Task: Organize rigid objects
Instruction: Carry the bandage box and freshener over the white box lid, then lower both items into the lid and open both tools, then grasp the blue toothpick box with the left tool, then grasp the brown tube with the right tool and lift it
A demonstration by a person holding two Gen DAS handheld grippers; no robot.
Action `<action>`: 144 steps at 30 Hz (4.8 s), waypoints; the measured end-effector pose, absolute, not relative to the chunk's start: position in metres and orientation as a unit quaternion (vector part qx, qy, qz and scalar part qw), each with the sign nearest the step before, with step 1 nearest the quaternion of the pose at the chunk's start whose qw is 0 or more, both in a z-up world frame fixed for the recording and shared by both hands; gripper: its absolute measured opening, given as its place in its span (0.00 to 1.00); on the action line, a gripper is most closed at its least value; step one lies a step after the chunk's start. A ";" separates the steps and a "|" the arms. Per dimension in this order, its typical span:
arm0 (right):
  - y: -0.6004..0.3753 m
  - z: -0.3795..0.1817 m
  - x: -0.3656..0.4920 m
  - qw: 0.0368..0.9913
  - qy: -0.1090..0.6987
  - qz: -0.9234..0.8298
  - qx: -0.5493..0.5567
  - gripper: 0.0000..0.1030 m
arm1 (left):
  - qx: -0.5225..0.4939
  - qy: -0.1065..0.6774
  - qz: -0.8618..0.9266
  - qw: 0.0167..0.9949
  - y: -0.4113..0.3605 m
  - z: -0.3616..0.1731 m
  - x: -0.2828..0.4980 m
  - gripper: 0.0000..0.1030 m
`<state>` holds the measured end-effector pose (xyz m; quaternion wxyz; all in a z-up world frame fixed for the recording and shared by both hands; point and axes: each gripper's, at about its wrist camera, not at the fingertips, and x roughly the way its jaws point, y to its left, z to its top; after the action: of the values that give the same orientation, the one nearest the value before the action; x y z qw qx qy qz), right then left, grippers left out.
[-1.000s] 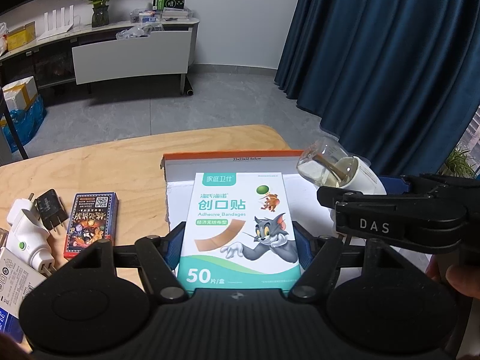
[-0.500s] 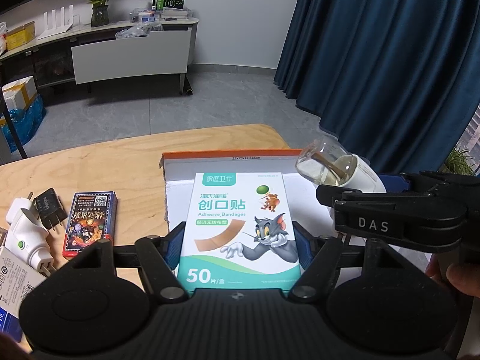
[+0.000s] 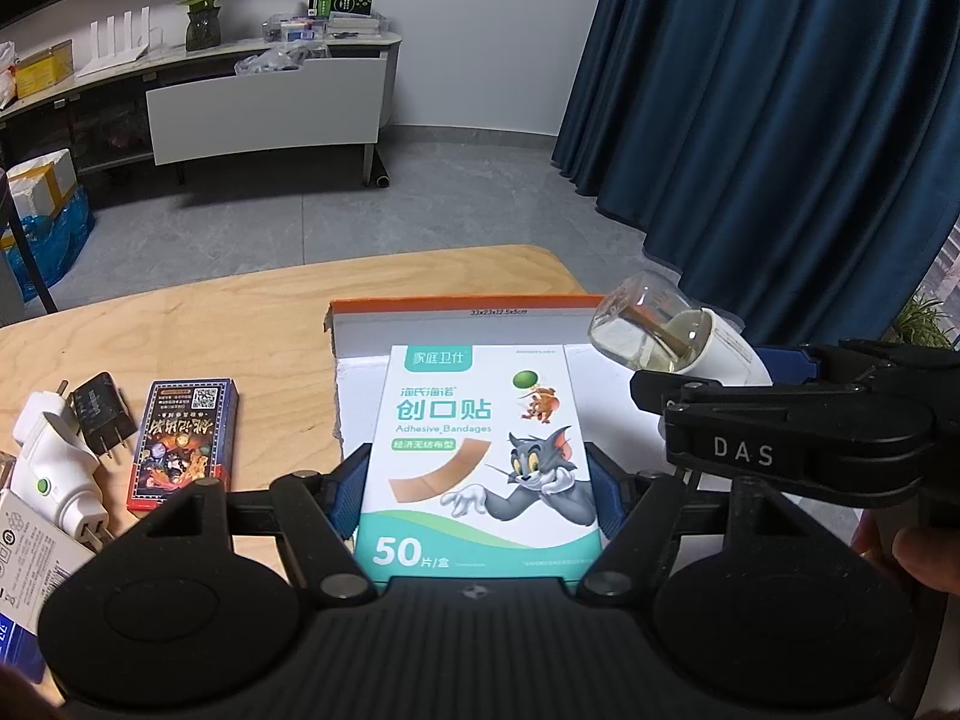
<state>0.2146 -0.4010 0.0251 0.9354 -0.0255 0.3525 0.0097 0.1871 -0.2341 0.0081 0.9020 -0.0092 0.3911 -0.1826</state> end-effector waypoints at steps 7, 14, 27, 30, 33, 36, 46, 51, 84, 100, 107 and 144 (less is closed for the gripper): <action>-0.403 0.022 0.223 0.931 0.363 0.016 -0.031 0.75 | -0.010 0.395 -0.181 0.901 -0.231 0.005 0.193 0.70; -0.402 0.013 0.244 0.923 0.380 0.013 -0.049 0.75 | -0.018 0.398 -0.176 0.900 -0.226 0.001 0.197 0.70; -0.408 -0.009 0.280 0.911 0.408 -0.006 -0.065 0.75 | -0.016 0.408 -0.172 0.897 -0.228 -0.012 0.213 0.70; -0.408 -0.013 0.287 0.909 0.410 -0.011 -0.071 0.76 | -0.012 0.408 -0.176 0.896 -0.233 -0.014 0.214 0.70; -0.413 -0.009 0.284 0.915 0.401 -0.001 -0.046 0.76 | -0.008 0.408 -0.181 0.895 -0.236 -0.015 0.216 0.70; -0.420 0.003 0.272 0.927 0.374 -0.011 -0.031 0.81 | -0.007 0.409 -0.184 0.894 -0.240 -0.017 0.219 0.70; -0.442 0.045 0.218 0.949 0.312 -0.053 0.002 0.81 | 0.007 0.408 -0.209 0.888 -0.268 -0.022 0.232 0.81; -0.440 0.053 0.194 0.951 0.304 -0.053 0.014 0.81 | 0.006 0.392 -0.203 0.897 -0.254 0.002 0.210 0.90; -0.341 0.049 0.111 0.944 0.329 0.008 0.025 0.84 | -0.015 0.384 -0.115 0.916 -0.143 0.033 0.113 0.95; -0.267 0.020 0.107 0.928 0.363 0.084 0.001 0.84 | -0.053 0.410 -0.031 0.910 -0.029 -0.002 0.103 0.96; -0.269 0.016 0.109 0.927 0.365 0.085 0.014 0.84 | -0.024 0.416 -0.017 0.909 0.003 -0.023 0.129 0.96; -0.153 -0.043 0.160 0.894 0.439 0.089 -0.001 0.50 | -0.059 0.367 -0.016 0.928 0.030 -0.016 0.082 0.61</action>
<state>0.1597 -0.1530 -0.0427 0.8941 -0.0009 0.4389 0.0888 0.0820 0.0304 -0.0163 0.9282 -0.0586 0.3672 -0.0164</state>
